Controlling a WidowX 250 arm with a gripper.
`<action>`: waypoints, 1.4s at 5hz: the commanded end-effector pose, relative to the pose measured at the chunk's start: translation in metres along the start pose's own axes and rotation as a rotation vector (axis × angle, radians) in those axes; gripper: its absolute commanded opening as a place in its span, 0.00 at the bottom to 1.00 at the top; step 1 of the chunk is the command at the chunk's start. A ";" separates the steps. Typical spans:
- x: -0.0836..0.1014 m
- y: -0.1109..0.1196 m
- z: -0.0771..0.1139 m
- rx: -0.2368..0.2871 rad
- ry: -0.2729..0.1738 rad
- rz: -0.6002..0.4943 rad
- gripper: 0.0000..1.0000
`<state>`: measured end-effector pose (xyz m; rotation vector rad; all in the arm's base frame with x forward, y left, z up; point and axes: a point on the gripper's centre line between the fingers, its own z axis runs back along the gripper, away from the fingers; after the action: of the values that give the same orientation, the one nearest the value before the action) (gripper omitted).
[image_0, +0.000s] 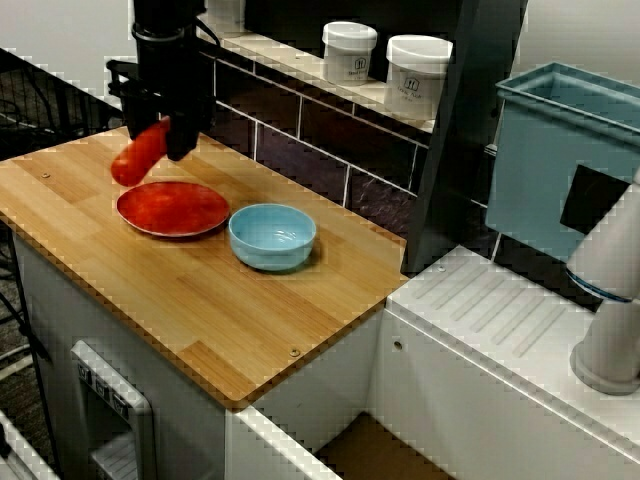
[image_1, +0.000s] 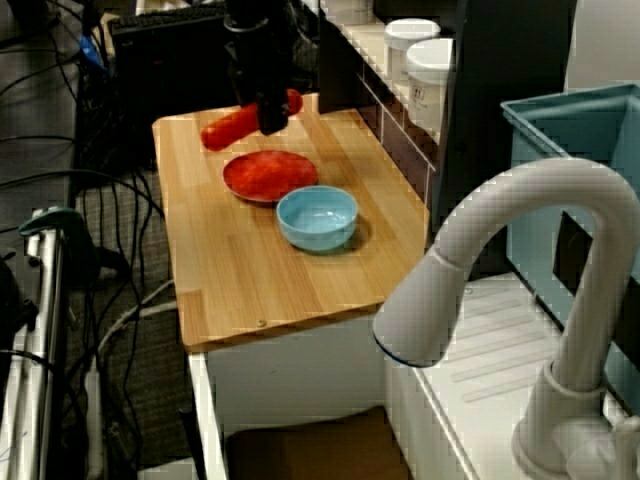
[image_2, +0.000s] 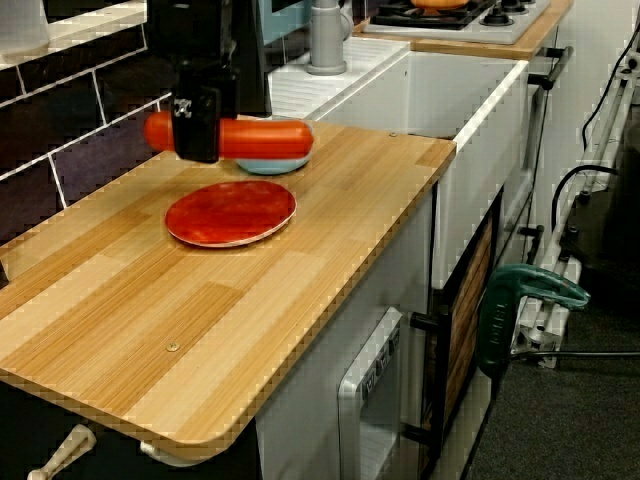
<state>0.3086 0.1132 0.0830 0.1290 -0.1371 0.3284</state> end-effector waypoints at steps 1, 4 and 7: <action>0.009 0.011 -0.005 0.031 -0.014 0.015 0.00; -0.019 0.030 -0.002 0.018 0.020 0.000 1.00; -0.024 0.037 0.026 -0.048 0.004 -0.036 1.00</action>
<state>0.2749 0.1287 0.0936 0.0634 -0.0897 0.2923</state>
